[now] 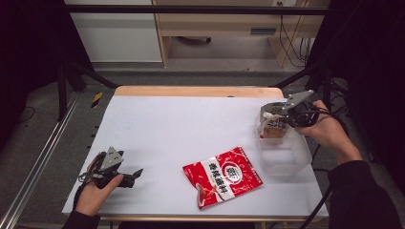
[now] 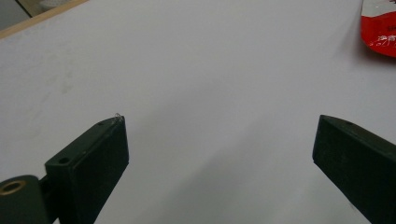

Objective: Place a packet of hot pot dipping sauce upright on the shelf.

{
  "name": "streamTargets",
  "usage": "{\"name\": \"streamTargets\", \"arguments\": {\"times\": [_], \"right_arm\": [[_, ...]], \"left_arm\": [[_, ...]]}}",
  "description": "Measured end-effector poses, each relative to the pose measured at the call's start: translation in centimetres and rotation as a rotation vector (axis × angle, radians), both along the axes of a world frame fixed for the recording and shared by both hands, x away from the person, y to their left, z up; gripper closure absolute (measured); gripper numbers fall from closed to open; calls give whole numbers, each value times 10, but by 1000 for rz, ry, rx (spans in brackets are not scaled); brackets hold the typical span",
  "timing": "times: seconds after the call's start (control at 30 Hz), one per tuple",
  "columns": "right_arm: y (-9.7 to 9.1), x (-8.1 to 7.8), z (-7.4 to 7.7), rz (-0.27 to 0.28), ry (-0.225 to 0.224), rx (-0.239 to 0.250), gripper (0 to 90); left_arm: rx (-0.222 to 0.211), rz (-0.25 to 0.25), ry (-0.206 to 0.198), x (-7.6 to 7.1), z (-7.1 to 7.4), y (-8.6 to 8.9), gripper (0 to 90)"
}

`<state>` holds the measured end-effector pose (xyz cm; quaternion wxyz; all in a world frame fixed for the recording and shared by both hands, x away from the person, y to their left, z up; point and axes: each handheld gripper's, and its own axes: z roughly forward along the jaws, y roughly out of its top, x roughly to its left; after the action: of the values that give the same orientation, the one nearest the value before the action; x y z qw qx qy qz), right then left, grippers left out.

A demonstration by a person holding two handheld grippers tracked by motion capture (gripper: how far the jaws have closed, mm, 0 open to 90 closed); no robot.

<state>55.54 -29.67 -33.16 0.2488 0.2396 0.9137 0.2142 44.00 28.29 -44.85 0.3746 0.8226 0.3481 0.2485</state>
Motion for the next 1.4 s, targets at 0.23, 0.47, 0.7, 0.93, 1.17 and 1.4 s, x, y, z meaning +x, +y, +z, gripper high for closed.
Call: {"name": "streamTargets", "arguments": {"times": [0.23,0.47,0.7,0.93,1.17,1.4], "right_arm": [[0,3,-5,-14,15,19,873],[-3,4,-5,-32,29,32,841],[-3,1,0,-89,-7,70,564],[-1,-14,16,-105,-67,91,418],[7,-37,38,-110,-145,126,298],[28,-64,54,-95,-196,150,199]], "left_arm": [[0,-2,0,0,0,0,33],[0,-2,0,0,0,0,33],[0,-3,0,0,0,0,33],[-1,-5,1,-1,0,-1,33],[7,-11,7,-1,0,-3,34],[9,-21,5,-2,0,-6,34]]}}
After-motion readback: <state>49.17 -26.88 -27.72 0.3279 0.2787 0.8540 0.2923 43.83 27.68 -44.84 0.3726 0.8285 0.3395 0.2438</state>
